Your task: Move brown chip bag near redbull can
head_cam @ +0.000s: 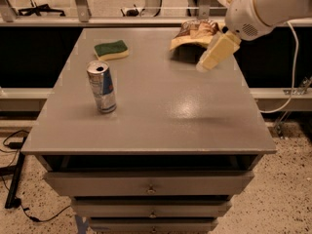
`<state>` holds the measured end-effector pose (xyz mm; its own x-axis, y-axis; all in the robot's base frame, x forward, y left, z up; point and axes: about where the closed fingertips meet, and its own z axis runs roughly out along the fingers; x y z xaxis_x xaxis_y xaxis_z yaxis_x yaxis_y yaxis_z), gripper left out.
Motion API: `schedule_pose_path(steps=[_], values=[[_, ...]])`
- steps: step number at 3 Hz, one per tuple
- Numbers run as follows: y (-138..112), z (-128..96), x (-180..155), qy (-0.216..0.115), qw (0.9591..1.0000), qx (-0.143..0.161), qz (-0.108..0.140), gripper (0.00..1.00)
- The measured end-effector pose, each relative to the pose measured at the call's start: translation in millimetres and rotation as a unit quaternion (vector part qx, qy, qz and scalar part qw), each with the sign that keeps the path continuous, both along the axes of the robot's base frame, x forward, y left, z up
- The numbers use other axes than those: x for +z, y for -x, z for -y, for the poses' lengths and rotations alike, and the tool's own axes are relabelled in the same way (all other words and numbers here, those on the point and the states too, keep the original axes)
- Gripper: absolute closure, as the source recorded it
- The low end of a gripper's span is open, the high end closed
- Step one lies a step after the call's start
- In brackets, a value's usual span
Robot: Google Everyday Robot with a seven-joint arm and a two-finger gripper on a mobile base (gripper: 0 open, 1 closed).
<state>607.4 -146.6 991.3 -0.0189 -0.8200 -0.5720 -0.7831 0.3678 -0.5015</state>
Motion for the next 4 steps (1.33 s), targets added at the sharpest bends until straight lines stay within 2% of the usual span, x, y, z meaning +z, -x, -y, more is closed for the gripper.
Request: schedule_pose_path(steps=[1, 2, 3, 4], values=[[-39.7, -0.9, 1.9, -0.051, 0.9983, -0.021, 0.019, 0.00], [-82.0, -6.8, -3.2, -0.123, 0.9909, -0.051, 0.021, 0.00], [-104.7, -13.7, -11.2, -0.147, 0.9862, -0.073, 0.023, 0.00], [-133.0, -14.1, -31.6, -0.155, 0.9826, -0.101, 0.018, 0.00]])
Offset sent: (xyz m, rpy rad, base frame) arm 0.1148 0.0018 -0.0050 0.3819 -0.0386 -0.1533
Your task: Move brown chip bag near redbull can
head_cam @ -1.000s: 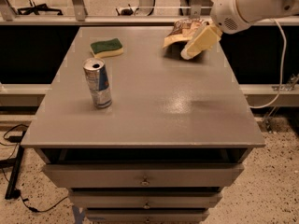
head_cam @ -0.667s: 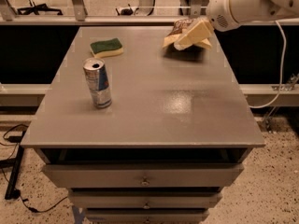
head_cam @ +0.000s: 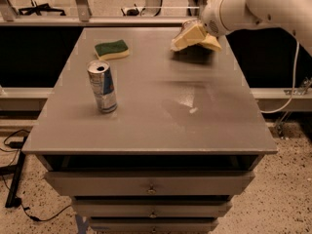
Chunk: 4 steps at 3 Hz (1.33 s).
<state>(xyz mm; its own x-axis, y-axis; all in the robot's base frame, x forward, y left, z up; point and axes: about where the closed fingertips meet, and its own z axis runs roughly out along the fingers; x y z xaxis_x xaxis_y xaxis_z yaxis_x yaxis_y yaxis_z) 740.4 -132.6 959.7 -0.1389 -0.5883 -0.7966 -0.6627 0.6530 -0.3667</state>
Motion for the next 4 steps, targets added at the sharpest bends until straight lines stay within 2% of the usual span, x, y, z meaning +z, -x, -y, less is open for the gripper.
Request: schedule_pose_path(steps=[2, 3, 4], values=[[-43.0, 20.6, -42.0, 0.000, 0.9983, -0.054, -0.022, 0.00], [-54.4, 32.9, -61.0, 0.009, 0.9968, -0.072, -0.033, 0.00], [-63.4, 48.5, -76.8, 0.022, 0.9951, -0.087, -0.042, 0.15]])
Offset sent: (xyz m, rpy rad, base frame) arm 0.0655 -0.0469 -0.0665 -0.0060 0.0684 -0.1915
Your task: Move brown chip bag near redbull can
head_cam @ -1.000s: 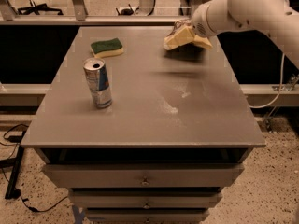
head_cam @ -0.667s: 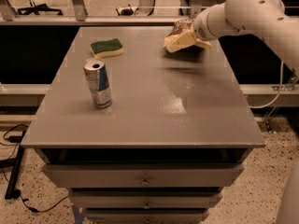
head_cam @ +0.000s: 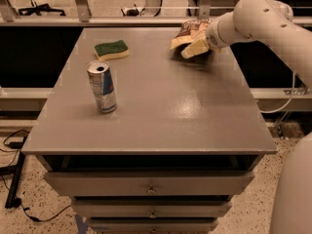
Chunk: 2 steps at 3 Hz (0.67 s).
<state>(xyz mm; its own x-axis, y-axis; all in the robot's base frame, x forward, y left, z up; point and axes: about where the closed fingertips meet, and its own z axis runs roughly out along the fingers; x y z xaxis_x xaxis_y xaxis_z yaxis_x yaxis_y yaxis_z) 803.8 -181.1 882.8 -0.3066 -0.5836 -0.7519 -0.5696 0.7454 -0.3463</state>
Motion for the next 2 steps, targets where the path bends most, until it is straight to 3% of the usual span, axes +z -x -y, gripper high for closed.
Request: schedule_pose_path(steps=[2], values=[[4.2, 7.4, 10.5, 0.015, 0.9995, 0.010, 0.024, 0.62]])
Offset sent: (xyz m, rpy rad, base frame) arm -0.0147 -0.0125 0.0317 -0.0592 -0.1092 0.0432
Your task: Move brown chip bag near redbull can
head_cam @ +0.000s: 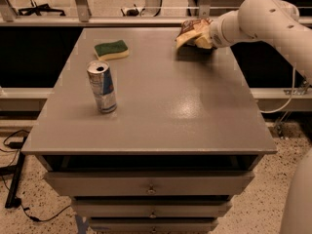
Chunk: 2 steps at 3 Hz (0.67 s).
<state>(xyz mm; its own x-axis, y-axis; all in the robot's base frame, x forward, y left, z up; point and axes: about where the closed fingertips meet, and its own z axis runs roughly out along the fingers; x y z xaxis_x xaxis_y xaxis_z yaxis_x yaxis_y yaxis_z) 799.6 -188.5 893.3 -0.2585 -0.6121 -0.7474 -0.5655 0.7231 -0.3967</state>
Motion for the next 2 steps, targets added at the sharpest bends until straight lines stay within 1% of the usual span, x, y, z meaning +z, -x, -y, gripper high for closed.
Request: schedule_pose_path(steps=[1, 2], values=[[14.3, -5.4, 14.7, 0.009, 0.9995, 0.020, 0.020, 0.84], [39.8, -27.3, 37.7, 0.014, 0.9958, 0.077, 0.047, 1.00]])
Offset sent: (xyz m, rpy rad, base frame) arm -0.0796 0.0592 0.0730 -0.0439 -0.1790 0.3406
